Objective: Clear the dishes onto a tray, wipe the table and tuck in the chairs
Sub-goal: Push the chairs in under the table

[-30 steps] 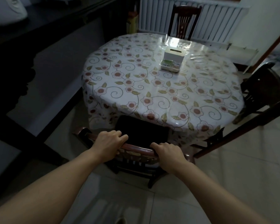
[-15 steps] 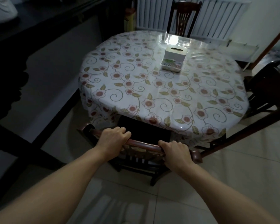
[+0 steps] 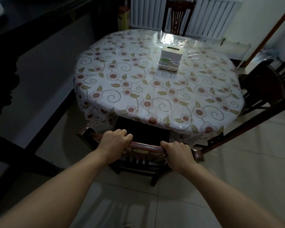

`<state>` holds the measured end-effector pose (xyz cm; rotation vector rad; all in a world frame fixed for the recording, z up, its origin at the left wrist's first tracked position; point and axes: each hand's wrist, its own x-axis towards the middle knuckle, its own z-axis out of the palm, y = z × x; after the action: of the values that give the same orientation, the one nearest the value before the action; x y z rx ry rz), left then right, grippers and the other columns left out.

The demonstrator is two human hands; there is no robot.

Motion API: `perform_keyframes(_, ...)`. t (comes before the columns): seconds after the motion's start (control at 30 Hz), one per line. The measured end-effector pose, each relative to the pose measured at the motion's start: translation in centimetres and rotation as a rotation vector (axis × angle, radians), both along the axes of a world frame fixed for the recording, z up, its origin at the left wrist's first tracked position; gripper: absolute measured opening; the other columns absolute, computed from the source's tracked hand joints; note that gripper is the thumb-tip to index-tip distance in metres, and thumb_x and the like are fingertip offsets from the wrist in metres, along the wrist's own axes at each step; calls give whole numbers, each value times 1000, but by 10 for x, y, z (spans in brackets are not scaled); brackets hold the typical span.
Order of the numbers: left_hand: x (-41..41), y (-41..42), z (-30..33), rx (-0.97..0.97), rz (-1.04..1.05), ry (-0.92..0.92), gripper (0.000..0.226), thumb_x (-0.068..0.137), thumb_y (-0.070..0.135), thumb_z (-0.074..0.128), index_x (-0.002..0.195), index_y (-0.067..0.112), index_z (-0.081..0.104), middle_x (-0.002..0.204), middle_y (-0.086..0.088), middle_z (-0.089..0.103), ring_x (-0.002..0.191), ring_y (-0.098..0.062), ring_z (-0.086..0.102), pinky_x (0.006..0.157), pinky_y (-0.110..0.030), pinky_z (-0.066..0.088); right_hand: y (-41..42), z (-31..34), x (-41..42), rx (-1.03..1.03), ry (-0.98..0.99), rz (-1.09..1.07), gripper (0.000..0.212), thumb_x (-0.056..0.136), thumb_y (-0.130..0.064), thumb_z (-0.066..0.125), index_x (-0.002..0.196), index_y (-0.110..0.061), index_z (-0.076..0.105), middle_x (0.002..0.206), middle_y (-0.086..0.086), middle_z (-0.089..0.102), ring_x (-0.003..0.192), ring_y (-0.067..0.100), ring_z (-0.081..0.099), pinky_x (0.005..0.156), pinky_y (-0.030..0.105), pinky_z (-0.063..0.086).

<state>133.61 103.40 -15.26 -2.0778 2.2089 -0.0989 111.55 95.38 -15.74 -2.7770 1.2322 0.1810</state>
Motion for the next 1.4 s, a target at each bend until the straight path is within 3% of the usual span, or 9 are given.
perform_keyframes(0.17,-2,0,-2,12,39,-17,28,79,28,61,103,22,49,99,0,52,93,-22,55,61,-31,29,1,0,-1,3,7,1,33,79,-15,60,106,-24,46,97,2,63,93,30,62,64,33,36)
perform_keyframes(0.57,-10,0,2,53,138,-60,26,81,20,62,103,19,48,102,-1,52,95,-22,55,63,-31,32,10,2,0,-82,11,-29,30,79,-8,58,104,-18,45,99,1,59,94,24,58,65,31,33)
perform_keyframes(0.67,-13,1,4,42,144,-57,24,83,20,61,105,19,50,104,-2,52,96,-23,55,64,-31,33,9,3,0,-71,34,-40,31,80,-17,63,106,-18,45,102,2,60,96,25,58,66,31,32)
perform_keyframes(0.8,-15,3,5,41,148,-32,24,85,18,59,106,18,50,105,-2,51,97,-22,54,65,-31,33,6,6,1,31,77,-59,53,75,-40,72,115,-18,44,109,4,58,103,26,55,72,33,34)
perform_keyframes(0.87,-16,4,6,55,130,-7,28,84,23,61,109,18,49,107,-3,52,99,-23,53,69,-31,35,8,7,-1,67,70,-68,57,74,-42,72,117,-18,43,112,4,55,106,26,52,75,33,35)
perform_keyframes(0.97,-18,7,10,94,121,96,46,81,48,61,115,21,46,112,-2,52,105,-23,51,84,-35,37,12,12,-6,83,36,-70,61,74,-44,71,122,-20,41,114,3,52,107,26,50,84,35,39)
perform_keyframes(1.07,-25,8,14,112,92,151,62,81,66,48,123,22,45,121,0,51,115,-20,47,95,-37,33,14,23,-11,81,-21,-78,63,75,-46,69,125,-20,41,117,3,51,110,25,48,90,36,38)
perform_keyframes(1.2,-38,6,28,84,86,259,66,87,67,31,134,22,40,135,2,47,127,-19,39,103,-41,28,17,40,-21,101,-64,-87,72,74,-49,68,133,-21,37,131,3,46,123,24,41,101,37,34)
perform_keyframes(1.4,-56,-2,49,63,74,251,61,90,62,32,136,22,38,138,2,45,131,-19,36,104,-43,25,21,64,-40,93,-85,-116,77,77,-54,63,139,-21,32,141,4,38,132,23,35,109,39,28)
